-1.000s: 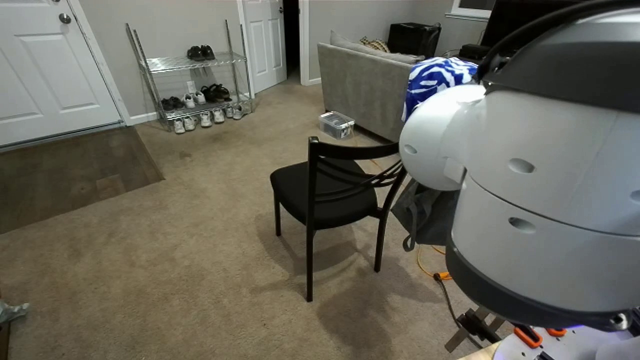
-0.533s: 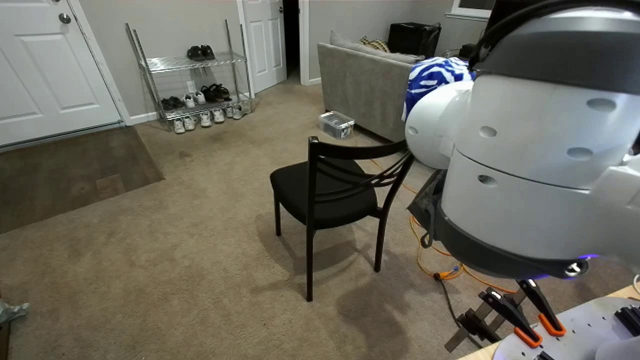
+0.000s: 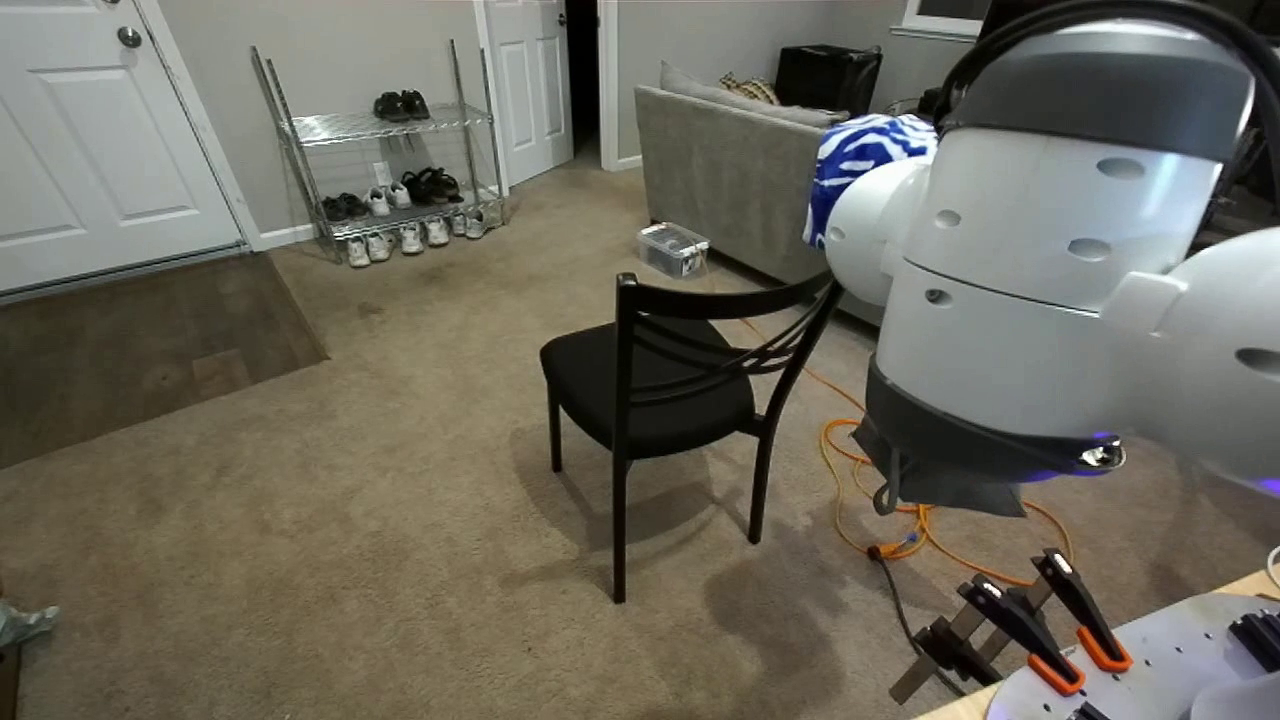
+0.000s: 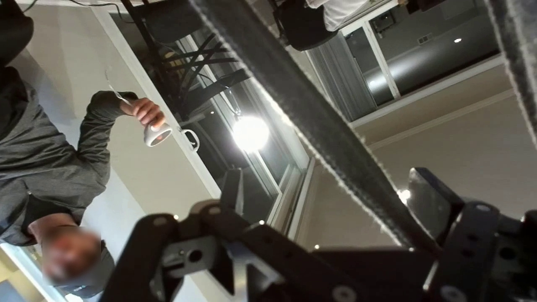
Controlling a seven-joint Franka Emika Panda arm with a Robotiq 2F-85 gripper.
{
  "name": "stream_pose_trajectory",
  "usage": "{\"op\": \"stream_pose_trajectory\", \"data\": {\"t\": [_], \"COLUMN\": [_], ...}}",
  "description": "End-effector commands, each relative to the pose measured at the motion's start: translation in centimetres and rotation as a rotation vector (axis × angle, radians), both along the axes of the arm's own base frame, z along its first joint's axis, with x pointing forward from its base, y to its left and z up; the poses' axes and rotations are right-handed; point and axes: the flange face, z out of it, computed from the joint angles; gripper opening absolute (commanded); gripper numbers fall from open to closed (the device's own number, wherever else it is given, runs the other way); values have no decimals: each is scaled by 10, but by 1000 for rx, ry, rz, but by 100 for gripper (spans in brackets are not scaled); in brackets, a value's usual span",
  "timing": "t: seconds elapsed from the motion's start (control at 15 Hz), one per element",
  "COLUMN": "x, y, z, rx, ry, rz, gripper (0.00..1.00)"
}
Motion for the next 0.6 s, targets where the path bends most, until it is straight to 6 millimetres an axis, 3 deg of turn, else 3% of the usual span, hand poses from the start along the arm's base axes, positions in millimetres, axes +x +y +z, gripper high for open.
{"op": "stream_pose_trajectory", "data": {"t": [0.0, 0.27, 0.53], "x": [24, 53, 67], "y": [31, 79, 107], "z": [64, 130, 160], "rx": [-74, -145, -166], "ry": [-36, -105, -152], "rz": [112, 219, 279], "gripper": [100, 100, 100]}}
